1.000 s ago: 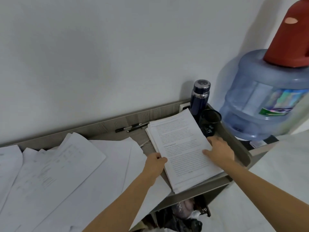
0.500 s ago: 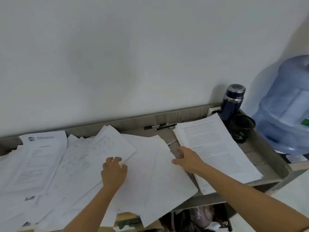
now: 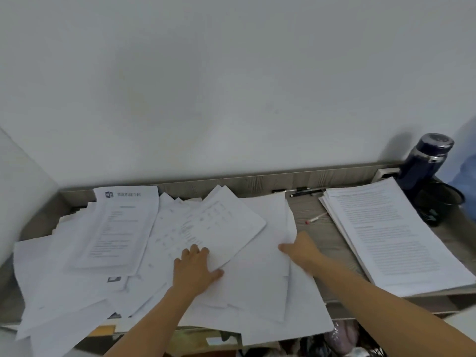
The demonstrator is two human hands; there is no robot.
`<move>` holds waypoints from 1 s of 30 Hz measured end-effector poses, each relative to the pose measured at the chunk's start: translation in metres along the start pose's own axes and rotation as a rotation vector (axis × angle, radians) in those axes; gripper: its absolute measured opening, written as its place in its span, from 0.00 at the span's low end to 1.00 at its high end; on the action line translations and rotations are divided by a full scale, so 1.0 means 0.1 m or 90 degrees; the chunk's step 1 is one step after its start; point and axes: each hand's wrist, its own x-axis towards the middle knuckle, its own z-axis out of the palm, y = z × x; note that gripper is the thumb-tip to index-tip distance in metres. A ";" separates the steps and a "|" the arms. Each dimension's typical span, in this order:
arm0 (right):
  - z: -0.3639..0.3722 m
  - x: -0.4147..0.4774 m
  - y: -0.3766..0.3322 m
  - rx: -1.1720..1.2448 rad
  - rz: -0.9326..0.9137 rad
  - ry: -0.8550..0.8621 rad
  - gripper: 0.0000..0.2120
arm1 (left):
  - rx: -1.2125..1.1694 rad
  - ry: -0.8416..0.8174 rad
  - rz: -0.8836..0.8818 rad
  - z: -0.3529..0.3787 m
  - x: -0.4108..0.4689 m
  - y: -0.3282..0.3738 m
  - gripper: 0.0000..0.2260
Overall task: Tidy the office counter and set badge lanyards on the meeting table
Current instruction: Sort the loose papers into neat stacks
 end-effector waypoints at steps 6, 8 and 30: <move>-0.54 -0.38 -0.61 0.181 -0.120 0.172 0.04 | -0.255 0.106 -0.048 -0.14 0.25 -0.40 0.23; -0.75 -0.48 -0.73 0.308 -0.125 0.221 0.06 | -0.267 0.116 -0.060 -0.20 0.44 -0.62 0.21; 0.89 -0.31 -0.40 0.333 0.148 0.087 0.15 | -0.382 0.004 -0.045 -0.47 0.72 -0.94 0.22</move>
